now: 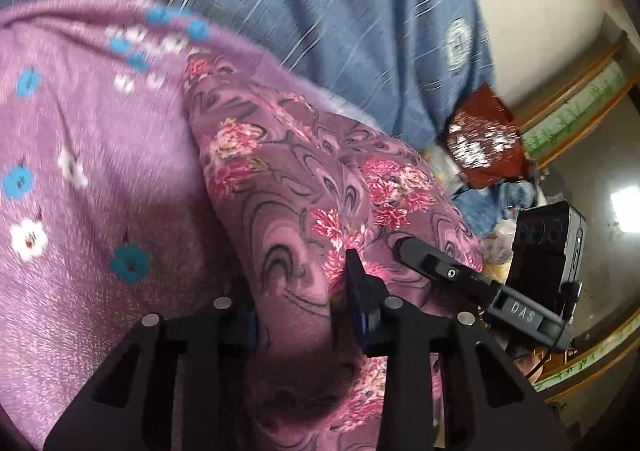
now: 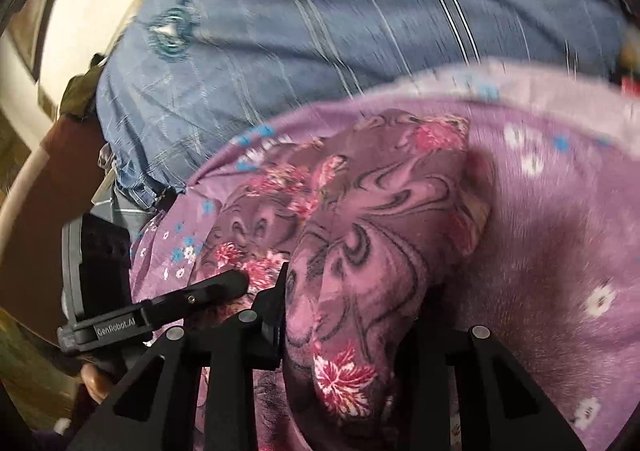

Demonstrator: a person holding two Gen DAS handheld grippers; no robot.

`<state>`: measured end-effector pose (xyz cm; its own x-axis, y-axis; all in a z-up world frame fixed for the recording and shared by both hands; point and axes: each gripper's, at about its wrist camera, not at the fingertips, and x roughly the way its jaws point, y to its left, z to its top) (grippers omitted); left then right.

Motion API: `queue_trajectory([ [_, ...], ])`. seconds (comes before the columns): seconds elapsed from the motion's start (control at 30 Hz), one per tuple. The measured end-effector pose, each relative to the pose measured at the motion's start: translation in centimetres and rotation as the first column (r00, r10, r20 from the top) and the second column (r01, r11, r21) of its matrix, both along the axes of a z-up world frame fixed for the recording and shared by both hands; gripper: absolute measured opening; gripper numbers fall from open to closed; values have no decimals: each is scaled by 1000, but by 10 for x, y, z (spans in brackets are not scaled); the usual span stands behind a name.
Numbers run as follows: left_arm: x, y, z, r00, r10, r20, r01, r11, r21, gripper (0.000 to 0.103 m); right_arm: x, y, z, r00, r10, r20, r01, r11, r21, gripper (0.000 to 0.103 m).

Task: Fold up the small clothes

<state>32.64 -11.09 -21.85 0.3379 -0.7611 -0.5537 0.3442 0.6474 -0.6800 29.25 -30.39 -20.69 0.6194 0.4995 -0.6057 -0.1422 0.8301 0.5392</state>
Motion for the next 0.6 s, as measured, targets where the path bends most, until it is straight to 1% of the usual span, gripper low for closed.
queue_trajectory([
  [0.03,-2,2,6,1000,-2,14,2,1000,-7,31,-5,-1,7,1000,-4,26,4,1000,-11,32],
  [0.1,-6,9,27,999,0,51,2,999,-34,31,-16,5,26,995,-14,98,17,999,-29,32],
  [0.17,-11,19,43,997,3,79,2,998,-55,31,-27,7,43,988,-18,155,22,999,-28,32],
  [0.2,-16,28,57,994,9,106,-2,998,-64,31,-35,11,54,981,-22,195,25,1000,-12,32],
  [0.3,-27,51,81,986,24,165,-11,997,-76,31,-51,23,77,960,-18,280,7,999,40,32],
  [0.37,-36,69,95,980,37,196,-22,997,-78,31,-59,30,85,952,-10,307,-13,997,73,32],
  [0.47,-49,89,103,975,48,216,-35,998,-61,32,-67,47,92,947,7,321,-47,992,119,32],
  [0.57,-61,102,98,976,58,210,-58,998,-7,32,-71,65,91,953,32,303,-72,990,123,32],
  [0.6,-65,106,93,978,58,202,-61,998,12,32,-70,74,86,960,43,277,-79,989,123,32],
])
